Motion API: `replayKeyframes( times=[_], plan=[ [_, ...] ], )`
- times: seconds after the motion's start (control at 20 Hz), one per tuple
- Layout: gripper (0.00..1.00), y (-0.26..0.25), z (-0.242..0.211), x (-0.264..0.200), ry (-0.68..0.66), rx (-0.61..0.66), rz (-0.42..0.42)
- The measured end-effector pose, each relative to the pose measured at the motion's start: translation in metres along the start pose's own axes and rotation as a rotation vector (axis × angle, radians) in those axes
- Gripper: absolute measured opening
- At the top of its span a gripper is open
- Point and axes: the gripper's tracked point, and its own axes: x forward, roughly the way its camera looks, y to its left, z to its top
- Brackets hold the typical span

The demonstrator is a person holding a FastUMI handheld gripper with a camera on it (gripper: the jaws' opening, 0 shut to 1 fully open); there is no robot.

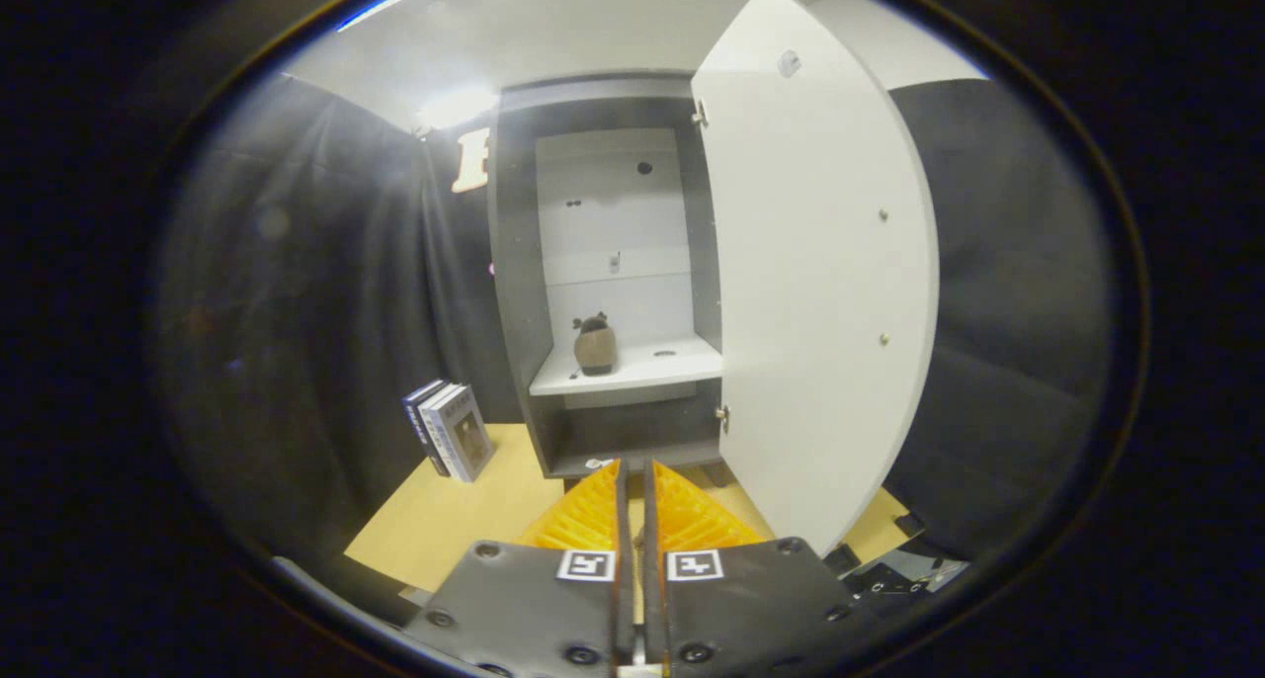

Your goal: Open the shoe cabinet door, grab the shoes and put them into the shoe cabinet, then close the shoe cabinet door.

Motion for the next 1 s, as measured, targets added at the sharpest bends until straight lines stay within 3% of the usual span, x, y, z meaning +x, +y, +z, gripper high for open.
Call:
replayKeyframes(
  times=[0.25,0.75,1.0],
  plan=[
    [0.45,0.015,-0.068,0.041,0.075,-0.041,-0.014],
    [0.66,0.011,-0.238,0.154,0.303,0.018,0.023],
    [0.74,-0.002,-0.289,0.19,0.365,0.015,0.012]
  ],
)
